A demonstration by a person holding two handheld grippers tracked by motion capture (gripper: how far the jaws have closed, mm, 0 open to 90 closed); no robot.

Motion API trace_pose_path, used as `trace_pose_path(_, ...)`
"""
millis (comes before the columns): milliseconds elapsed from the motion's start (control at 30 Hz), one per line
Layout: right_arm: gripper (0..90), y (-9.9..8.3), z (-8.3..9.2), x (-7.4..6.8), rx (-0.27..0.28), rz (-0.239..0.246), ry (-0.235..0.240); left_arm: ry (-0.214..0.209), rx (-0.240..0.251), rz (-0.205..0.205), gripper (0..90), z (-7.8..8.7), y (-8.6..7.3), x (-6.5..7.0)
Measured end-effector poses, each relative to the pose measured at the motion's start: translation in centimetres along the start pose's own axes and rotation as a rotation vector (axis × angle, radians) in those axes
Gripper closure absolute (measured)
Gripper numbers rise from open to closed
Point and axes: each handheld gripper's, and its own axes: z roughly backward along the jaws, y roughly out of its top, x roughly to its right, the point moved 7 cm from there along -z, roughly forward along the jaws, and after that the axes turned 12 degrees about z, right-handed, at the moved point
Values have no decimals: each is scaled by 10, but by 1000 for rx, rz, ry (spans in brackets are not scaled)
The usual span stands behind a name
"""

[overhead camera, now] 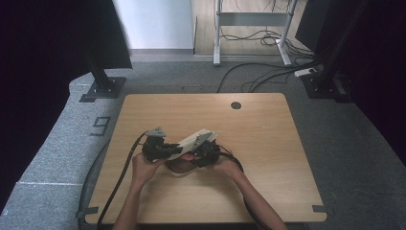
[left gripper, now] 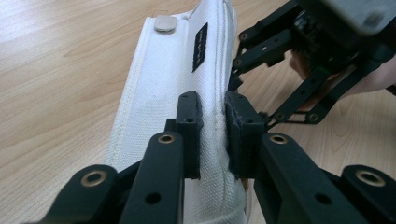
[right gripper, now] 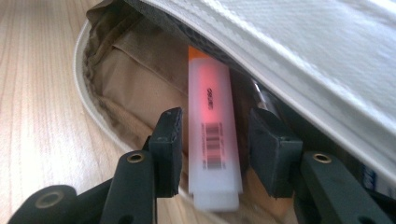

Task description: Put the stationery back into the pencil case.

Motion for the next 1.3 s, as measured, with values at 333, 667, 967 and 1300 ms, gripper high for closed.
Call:
trace_pose_path(333,577,-18,25,-7,7,-38,-39,-1,1,2,766,0,0,0)
trace_pose_path(667,723,-26,24,-17,-11,-68,-40,-2,3,8,766,-1,0,0)
trace_pose_path(967,761,-20,10,-6,-15,-84,-82,-1,2,7,764,-2,0,1)
trace_pose_path(1300,680,-22,15,-3,-2,-89,-77,-4,-15,11,753,-5,-3,2)
